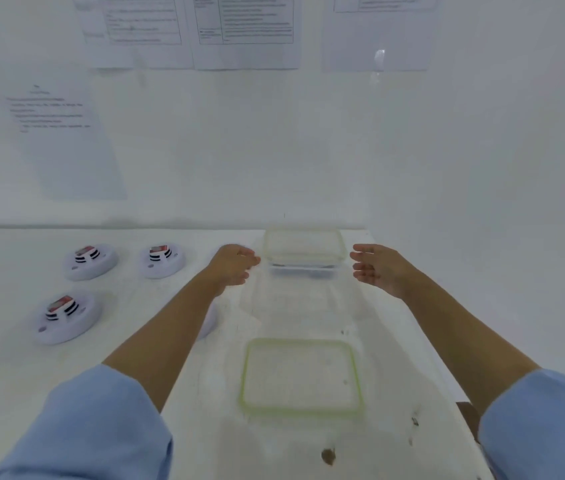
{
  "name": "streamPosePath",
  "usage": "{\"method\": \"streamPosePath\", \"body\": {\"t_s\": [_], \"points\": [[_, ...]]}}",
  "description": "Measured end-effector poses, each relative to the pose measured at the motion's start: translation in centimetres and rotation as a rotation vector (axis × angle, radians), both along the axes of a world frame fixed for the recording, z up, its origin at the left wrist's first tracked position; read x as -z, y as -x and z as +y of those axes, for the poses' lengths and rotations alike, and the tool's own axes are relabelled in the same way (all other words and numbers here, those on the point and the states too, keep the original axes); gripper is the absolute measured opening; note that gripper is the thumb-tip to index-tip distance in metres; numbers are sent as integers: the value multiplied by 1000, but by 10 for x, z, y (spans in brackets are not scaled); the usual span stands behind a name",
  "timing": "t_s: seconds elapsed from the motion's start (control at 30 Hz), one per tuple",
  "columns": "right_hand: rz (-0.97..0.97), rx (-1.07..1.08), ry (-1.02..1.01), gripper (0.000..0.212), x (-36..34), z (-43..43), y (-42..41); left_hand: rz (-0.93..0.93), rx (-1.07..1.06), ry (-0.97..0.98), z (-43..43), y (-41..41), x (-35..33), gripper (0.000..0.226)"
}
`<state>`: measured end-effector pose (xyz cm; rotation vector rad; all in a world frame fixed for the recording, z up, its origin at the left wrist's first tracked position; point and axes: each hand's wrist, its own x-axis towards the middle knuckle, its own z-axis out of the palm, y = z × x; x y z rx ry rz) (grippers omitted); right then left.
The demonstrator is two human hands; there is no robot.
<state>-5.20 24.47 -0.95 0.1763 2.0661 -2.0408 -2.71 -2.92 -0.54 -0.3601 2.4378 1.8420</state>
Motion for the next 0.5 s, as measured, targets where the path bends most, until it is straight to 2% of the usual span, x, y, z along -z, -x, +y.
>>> {"method": "streamPosePath", "body": {"t_s": [0.2, 0.4, 0.5], "points": [[99, -133, -182, 37, 4, -11, 47, 8, 82, -111, -5, 55, 10, 15], [64, -224, -148, 42, 9, -7, 79, -26, 258, -191, -8, 94, 17, 31], [21, -243, -147, 40, 9, -6, 88, -58, 346, -218, -12, 104, 16, 28]]}}
